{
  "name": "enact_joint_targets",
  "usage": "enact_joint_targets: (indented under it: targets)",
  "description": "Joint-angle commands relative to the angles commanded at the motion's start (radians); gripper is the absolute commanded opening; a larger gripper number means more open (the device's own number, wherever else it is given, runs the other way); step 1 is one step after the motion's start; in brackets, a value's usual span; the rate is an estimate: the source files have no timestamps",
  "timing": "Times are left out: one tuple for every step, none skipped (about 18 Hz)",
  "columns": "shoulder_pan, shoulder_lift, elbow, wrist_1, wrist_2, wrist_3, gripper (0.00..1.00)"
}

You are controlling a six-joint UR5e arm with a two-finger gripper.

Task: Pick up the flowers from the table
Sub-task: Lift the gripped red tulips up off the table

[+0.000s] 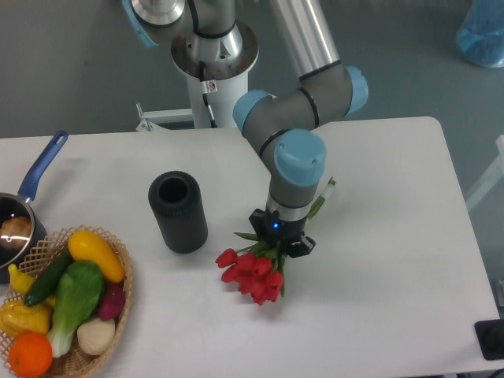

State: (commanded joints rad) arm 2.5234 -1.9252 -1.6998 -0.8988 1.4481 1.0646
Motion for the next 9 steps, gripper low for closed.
enact_joint_targets:
  targets:
    - [0.002,0.005,0.008,-0.014,0.002,0.0,0.0]
    - [0.0,0.015,0.011,-0.011,0.0,0.002,0.0]
    - [0.0,0.029,0.026,-0.014,-0.002,0.005,0.0]
    - [-0.005,0.035,0.046,-0.018,0.0,0.003,0.0]
    - [-0.008,0.041,0.055,-0.018,0.0,0.009,0.0]
    - [-0.009,0.061,0.068,-0.02,0.0,0.015,0.0]
    - [-0.009,0.066,0.074,-0.022,0.0,0.026,0.0]
    - [-0.009,0.074,0.077,-0.022,0.005,0.038,0.0]
    - [-0.009,0.084,0.084,-0.032,0.014,0.046,0.0]
